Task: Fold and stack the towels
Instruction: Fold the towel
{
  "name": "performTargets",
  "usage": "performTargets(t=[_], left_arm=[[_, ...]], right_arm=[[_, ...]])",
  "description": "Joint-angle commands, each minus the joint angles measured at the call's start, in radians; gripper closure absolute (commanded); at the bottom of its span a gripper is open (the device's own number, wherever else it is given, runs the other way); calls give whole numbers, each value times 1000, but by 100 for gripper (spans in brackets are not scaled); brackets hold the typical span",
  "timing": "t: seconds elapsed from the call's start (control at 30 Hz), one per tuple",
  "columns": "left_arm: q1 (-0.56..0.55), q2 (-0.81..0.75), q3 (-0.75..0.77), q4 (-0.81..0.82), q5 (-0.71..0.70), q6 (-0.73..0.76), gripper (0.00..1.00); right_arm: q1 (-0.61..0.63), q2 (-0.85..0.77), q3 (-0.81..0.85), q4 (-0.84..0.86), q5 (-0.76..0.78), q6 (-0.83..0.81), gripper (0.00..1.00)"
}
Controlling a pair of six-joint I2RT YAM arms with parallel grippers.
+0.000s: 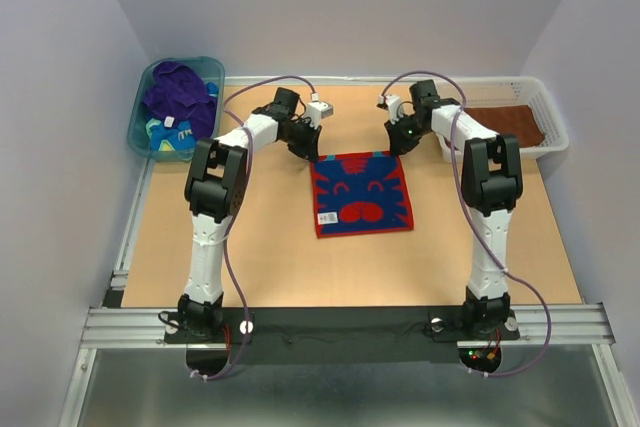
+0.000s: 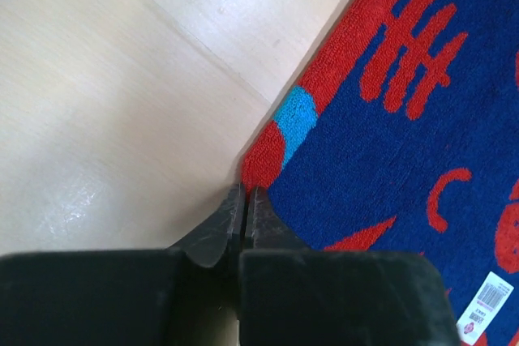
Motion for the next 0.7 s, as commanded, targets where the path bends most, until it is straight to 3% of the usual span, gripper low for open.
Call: performTargets(t=[0.0, 0.37, 0.67], left_arm=[[27, 31, 60, -90, -38, 46, 100], [31, -55, 129, -28, -83, 87, 100], [26, -201, -49, 33, -99, 76, 100]], right_arm=[[5, 45, 76, -60, 13, 9, 100], [13, 19, 205, -49, 47, 15, 100], [63, -72, 118, -28, 142, -14, 99]])
